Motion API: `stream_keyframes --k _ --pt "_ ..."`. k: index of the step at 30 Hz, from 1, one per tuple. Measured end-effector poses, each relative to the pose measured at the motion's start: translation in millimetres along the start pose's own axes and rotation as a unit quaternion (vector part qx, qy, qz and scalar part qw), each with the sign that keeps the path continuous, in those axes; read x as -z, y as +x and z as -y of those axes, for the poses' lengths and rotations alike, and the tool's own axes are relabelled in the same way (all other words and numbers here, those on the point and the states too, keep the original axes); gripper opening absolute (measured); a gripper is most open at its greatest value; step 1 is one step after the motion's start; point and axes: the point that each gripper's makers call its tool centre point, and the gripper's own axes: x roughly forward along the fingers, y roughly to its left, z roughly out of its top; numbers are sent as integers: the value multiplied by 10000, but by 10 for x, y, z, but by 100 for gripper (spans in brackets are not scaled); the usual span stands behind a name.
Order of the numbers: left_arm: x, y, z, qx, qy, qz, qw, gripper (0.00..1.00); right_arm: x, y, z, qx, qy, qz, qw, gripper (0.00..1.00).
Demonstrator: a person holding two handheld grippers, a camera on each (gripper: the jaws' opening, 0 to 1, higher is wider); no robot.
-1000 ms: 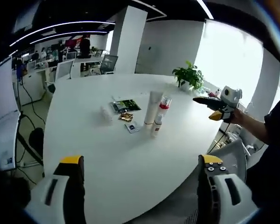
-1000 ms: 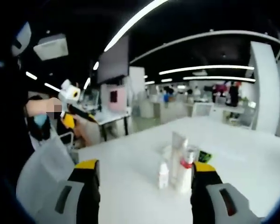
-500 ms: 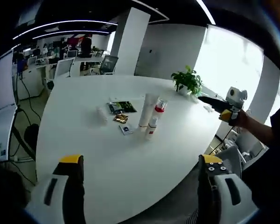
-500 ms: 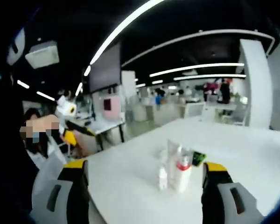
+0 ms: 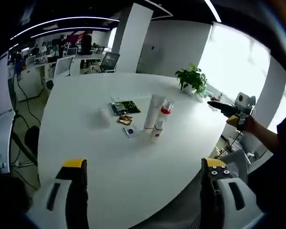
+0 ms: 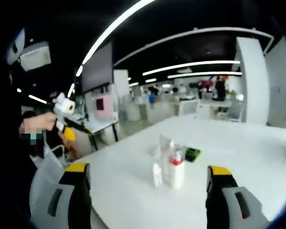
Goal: Arrange the skincare products in the storage area until every visible bottle or jar stands upright without overlapping.
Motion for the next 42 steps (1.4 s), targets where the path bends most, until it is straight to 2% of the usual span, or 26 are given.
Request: stream_keyframes --k 4,7,10,11,13,15,18,22,26,28,30,32,37,42 --pt "-7 113 -28 38 -105 1 9999 95 41 21 98 106 128 -14 9999 99" --pt "2 225 -44 37 -172 -126 9998 94 59 32 122 139 260 3 9996 99" --pt "-58 384 -60 81 -164 -176 9997 93 99 44 132 141 326 -40 9994 99" --pt "-68 408 -66 88 -170 -172 9997 94 114 49 140 146 346 -60 9993 99" --pt "-164 558 -82 185 -288 29 9994 96 146 67 167 169 401 -91 9990 99" --pt "-192 724 -113 276 -426 3 9987 95 176 91 200 181 430 -132 9988 99" --pt "-178 924 -242 85 -279 -177 9994 94 186 137 274 232 519 -113 9983 99" --pt "-199 1206 -438 -40 -329 -273 9991 89 198 200 328 266 546 -132 9981 99" --pt "-197 1381 -588 -142 -344 -406 9985 87 262 267 389 289 634 -208 9974 99" --pt "-225 1478 -694 -250 -413 -394 9981 85 284 292 413 296 631 -224 9973 99" --pt "-283 1563 -874 -596 -499 -253 9967 79 308 316 452 329 688 -234 9968 99" --pt "-328 1652 -989 -759 -451 -199 9959 74 324 350 480 335 778 -175 9963 99" --pt "-413 1883 -1143 -902 -445 -76 9949 67 418 439 492 310 849 -302 9955 98" --pt "-367 2135 -1235 -1029 -326 -240 9939 60 463 476 506 295 901 -322 9950 98"
